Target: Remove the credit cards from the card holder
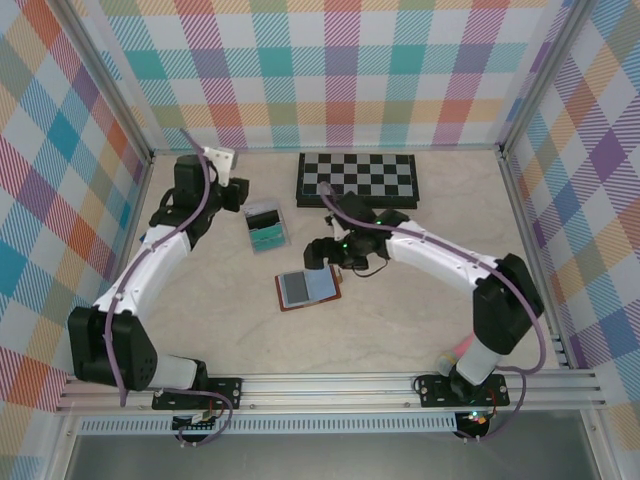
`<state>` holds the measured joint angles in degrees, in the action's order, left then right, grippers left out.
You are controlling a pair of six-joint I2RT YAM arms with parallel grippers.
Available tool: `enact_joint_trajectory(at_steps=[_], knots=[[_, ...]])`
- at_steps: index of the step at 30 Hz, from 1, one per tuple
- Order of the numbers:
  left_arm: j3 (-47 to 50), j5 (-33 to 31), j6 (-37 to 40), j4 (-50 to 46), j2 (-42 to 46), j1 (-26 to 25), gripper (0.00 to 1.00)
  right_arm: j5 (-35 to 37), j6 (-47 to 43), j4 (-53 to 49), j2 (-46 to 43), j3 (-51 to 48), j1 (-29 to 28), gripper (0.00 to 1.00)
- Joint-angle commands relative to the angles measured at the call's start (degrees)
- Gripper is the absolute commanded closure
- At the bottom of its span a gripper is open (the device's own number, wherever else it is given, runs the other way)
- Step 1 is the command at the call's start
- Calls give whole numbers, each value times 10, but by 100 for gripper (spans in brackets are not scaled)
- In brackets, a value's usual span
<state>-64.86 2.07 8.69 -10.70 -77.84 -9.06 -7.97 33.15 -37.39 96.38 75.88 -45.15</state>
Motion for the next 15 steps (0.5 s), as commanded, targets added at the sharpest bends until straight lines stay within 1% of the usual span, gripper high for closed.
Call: enact_joint_trajectory(at_steps=[1,2,4,6,7,10,13,15], knots=[[33,-118,-171,-25,50,5,54,57,-33,-53,45,39,-31,13],[41,-126,-190,-34,62,5,53,61,-36,-60,60,49,-39,14],[55,-160,-247,-74,82,5,45,71,-43,-72,91,72,-55,16],[56,-188,-299,-118,91,5,43,78,-49,-79,118,90,-64,16],[58,-189,-322,-138,95,5,40,78,-52,-82,133,100,-67,17],[76,-161,-350,-164,98,5,36,89,-54,-103,175,136,-74,18],[109,-138,-382,-156,113,5,27,111,-60,-138,216,178,-83,19],[135,-120,-393,-141,129,6,21,113,-64,-145,231,191,-86,19]])
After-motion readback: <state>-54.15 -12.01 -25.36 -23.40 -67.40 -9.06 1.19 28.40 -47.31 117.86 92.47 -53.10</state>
